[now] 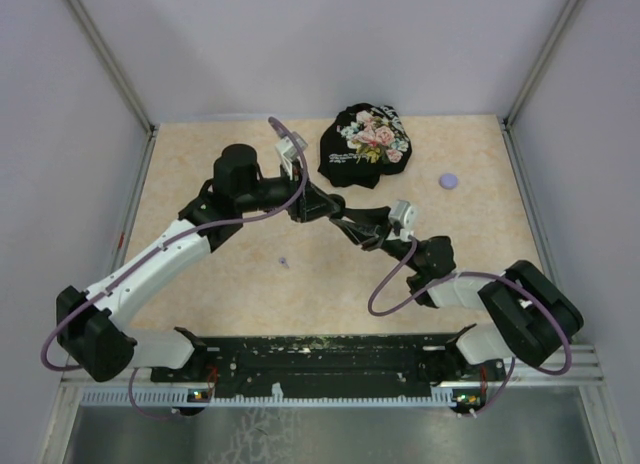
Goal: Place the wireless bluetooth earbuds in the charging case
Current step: Place the earbud in the charging case.
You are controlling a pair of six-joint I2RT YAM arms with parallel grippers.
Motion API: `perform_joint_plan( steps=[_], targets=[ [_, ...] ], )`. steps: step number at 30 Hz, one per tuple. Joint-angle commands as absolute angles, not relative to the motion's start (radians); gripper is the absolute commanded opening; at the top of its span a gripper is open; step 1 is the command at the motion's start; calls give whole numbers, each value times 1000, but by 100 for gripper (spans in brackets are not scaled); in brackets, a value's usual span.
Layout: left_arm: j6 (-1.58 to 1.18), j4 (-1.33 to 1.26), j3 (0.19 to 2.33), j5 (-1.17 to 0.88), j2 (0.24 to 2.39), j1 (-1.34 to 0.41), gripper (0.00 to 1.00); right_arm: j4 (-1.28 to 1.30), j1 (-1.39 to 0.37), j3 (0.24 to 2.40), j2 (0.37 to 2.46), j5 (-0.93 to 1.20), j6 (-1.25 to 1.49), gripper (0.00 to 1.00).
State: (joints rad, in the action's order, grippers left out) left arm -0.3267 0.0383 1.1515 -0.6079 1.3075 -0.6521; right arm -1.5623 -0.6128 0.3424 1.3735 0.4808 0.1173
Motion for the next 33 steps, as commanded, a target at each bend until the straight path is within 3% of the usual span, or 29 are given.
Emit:
perform_joint_plan(
  steps=[1,17,33],
  targets=[
    [-238,0,1185,-625,1292,-650,42,-1726,-633,380,1380,590,150,0],
    [-68,-67,1191,-835,1339,-649,43,-1727,-637,390,1383,639,178,0],
    [-72,-70,1192,-789,1308,-641,45,-1727,-637,389,1369,623,180,0]
  ],
)
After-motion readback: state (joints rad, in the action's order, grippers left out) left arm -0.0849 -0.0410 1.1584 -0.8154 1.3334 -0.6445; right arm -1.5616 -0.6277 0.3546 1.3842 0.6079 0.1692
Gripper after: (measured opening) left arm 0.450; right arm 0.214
